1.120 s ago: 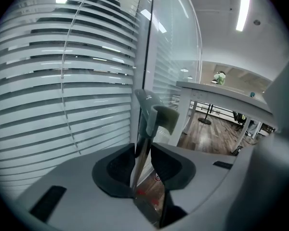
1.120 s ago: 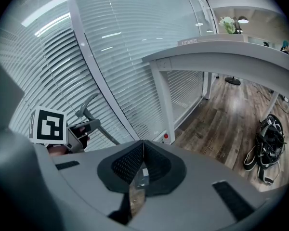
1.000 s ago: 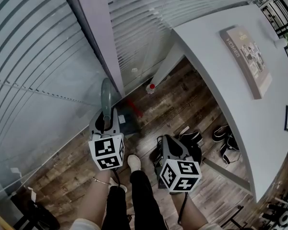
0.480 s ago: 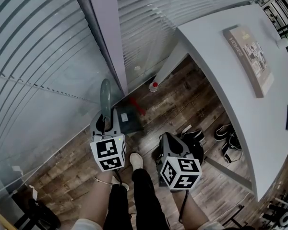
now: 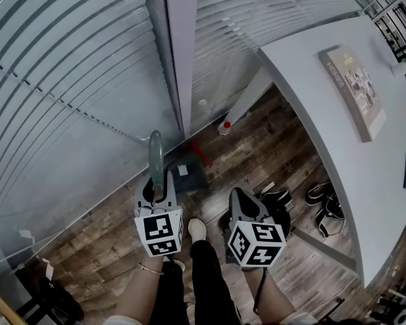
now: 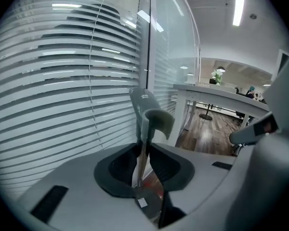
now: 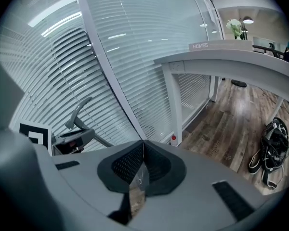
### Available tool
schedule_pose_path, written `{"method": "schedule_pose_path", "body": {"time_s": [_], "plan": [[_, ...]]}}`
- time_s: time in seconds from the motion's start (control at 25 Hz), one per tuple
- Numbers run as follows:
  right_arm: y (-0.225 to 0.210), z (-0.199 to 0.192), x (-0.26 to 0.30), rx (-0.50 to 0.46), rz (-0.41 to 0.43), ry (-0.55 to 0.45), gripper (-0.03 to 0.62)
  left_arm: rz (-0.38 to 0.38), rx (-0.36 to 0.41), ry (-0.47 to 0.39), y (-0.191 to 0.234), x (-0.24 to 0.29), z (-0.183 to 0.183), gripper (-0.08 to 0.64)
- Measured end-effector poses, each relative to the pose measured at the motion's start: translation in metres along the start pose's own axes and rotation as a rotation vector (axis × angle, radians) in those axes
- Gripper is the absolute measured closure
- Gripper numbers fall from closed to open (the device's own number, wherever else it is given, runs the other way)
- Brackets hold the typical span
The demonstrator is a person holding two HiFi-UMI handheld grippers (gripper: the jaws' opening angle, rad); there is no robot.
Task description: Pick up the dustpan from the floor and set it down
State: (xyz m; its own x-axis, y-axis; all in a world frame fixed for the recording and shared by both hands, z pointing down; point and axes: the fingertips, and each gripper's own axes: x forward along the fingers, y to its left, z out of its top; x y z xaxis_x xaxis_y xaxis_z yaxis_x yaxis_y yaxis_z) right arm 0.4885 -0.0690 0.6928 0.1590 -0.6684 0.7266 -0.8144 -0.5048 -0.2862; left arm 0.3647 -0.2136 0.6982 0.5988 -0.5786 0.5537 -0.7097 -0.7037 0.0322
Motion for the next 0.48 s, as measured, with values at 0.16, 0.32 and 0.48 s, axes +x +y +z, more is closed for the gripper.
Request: {"method": "schedule_pose_path", "body": {"time_s": [0.16, 0.32, 0.48], "plan": [[0.007, 0.005, -0.006, -0.006, 0.015, -0.012, 0.560, -0.012, 0.006, 0.000, -0.005, -0.016, 0.003, 0.466], [0.014, 0.012, -0.017, 0.000, 0.027, -0.032, 0.560, -0.011, -0.001, -0.033, -0.003, -0.040, 0.018, 0.466], [0.029, 0.024, -0.036, -0.002, 0.042, -0.060, 0.560, -0.009, -0.005, -0.063, 0.000, -0.075, 0.036, 0.466]]}}
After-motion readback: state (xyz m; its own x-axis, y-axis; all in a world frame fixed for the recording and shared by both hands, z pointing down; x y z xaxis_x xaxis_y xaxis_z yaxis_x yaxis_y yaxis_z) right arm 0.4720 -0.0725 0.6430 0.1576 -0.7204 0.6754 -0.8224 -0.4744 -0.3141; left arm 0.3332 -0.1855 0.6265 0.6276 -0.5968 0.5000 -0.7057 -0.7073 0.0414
